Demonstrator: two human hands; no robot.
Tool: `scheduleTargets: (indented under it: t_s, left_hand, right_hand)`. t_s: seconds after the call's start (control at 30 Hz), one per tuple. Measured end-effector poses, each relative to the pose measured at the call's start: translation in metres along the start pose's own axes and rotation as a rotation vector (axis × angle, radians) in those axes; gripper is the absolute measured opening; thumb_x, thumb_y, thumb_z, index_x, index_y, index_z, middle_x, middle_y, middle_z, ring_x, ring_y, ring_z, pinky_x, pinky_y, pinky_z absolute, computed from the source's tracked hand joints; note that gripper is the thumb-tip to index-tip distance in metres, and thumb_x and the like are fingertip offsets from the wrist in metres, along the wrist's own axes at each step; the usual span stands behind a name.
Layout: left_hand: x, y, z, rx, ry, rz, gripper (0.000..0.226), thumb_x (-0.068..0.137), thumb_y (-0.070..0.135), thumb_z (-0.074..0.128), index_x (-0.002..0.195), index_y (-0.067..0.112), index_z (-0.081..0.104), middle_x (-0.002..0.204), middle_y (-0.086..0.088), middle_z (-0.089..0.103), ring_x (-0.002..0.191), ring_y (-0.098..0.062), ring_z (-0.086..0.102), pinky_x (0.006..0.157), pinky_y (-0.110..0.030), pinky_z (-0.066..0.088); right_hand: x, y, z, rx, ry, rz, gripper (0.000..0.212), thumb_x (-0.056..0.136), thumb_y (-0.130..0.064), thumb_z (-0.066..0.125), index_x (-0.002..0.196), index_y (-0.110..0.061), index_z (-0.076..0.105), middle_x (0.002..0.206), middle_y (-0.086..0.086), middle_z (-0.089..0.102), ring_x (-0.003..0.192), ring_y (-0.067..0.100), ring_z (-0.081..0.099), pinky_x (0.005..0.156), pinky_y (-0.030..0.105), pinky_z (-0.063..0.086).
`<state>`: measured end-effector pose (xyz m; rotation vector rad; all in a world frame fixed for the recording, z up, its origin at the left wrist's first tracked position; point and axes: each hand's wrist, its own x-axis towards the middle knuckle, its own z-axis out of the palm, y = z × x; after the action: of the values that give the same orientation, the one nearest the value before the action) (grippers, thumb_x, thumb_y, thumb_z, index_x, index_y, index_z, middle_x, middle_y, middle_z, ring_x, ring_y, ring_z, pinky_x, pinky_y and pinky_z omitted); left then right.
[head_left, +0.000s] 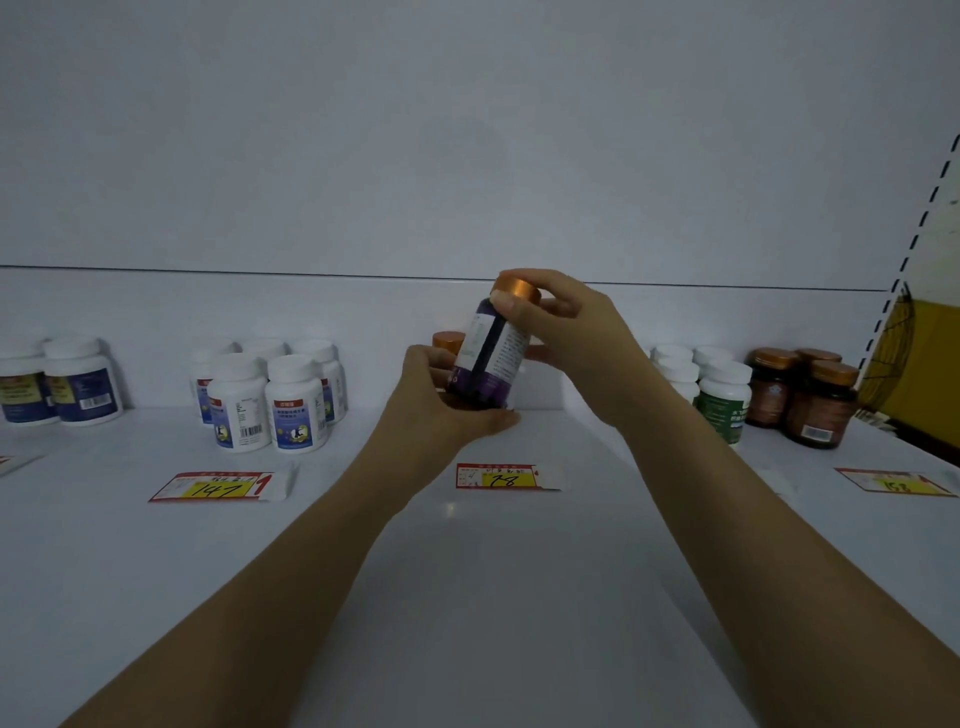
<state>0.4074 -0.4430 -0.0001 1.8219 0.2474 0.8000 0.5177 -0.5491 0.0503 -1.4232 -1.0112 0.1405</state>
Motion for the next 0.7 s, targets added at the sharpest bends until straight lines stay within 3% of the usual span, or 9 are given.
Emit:
scheduleTargets:
  t_s: [0.07,0.13,0.2,0.33,0.43,0.5,0.57,0.7]
  left_hand:
    - [0.0,0.005,-0.002,-0.169,-0.076,-0.036,0.057,0.071,0.008,0.078,0.106,0.029,0.039,0.109,0.001,0.058,0.092,-0.011,0.064,0.062,-0.012,0.053]
    - [0.0,0.011,-0.003,-0.416,-0.201,-0.156,0.051,0.075,0.004,0.071,0.111,0.027,0.045,0.113,-0.005,0.061,0.097,-0.017,0.065,0.07,-0.021,0.058]
    - [-0.001,0.013,-0.003,-0.504,-0.275,-0.216,0.041,0.078,0.004,0.067,0.111,0.023,0.052,0.114,-0.007,0.063,0.102,-0.023,0.065,0.081,-0.03,0.058]
    - [-0.003,0.008,-0.002,-0.151,-0.099,-0.081,0.047,0.074,0.013,0.076,0.11,0.026,0.049,0.106,0.005,0.062,0.091,-0.01,0.064,0.075,-0.02,0.055]
    - [-0.003,0.007,0.002,0.02,-0.037,-0.057,0.054,0.071,0.02,0.08,0.111,0.022,0.043,0.097,0.013,0.056,0.084,-0.006,0.062,0.072,-0.017,0.053]
    - [-0.004,0.007,0.004,0.039,-0.069,-0.09,0.056,0.072,0.022,0.079,0.113,0.022,0.043,0.099,0.011,0.057,0.087,-0.008,0.063,0.078,-0.023,0.054]
    - [-0.003,0.009,0.003,-0.016,-0.147,-0.127,0.052,0.075,0.022,0.076,0.118,0.026,0.047,0.103,0.011,0.06,0.089,-0.006,0.063,0.076,-0.019,0.054]
    - [-0.005,0.013,0.001,-0.158,-0.309,-0.195,0.033,0.08,0.014,0.071,0.11,0.023,0.061,0.108,0.001,0.07,0.098,-0.013,0.067,0.091,-0.03,0.053]
  right_hand:
    - [-0.001,-0.005,-0.006,0.131,-0.007,0.007,0.031,0.09,-0.018,0.063,0.12,-0.023,0.058,0.108,0.003,0.065,0.096,0.015,0.067,0.077,0.026,0.058]
    - [-0.002,-0.007,-0.013,0.229,-0.041,0.002,0.035,0.092,-0.012,0.059,0.126,-0.021,0.054,0.11,0.001,0.065,0.098,0.013,0.067,0.078,0.026,0.057]
    - [-0.003,-0.006,-0.016,0.274,-0.098,0.014,0.037,0.094,-0.01,0.055,0.13,-0.02,0.051,0.118,0.002,0.063,0.106,0.015,0.063,0.085,0.03,0.056]
    - [-0.002,-0.004,-0.01,0.125,-0.086,0.045,0.036,0.095,-0.029,0.054,0.13,-0.027,0.051,0.126,-0.001,0.06,0.112,0.013,0.059,0.091,0.033,0.054]
    - [-0.001,0.0,-0.004,-0.004,0.023,0.047,0.025,0.089,-0.038,0.061,0.114,-0.037,0.059,0.12,-0.004,0.06,0.106,0.012,0.06,0.093,0.037,0.054]
    - [-0.002,0.001,-0.004,0.025,0.074,0.058,0.028,0.087,-0.034,0.065,0.114,-0.035,0.061,0.117,-0.004,0.061,0.103,0.012,0.061,0.09,0.034,0.055]
    - [-0.002,0.0,-0.009,0.129,0.096,0.055,0.038,0.087,-0.024,0.066,0.125,-0.026,0.059,0.116,-0.002,0.063,0.101,0.011,0.064,0.086,0.029,0.056]
    - [-0.003,-0.003,-0.013,0.343,-0.029,0.05,0.039,0.091,-0.008,0.057,0.129,-0.016,0.054,0.112,0.004,0.069,0.099,0.013,0.067,0.09,0.03,0.055]
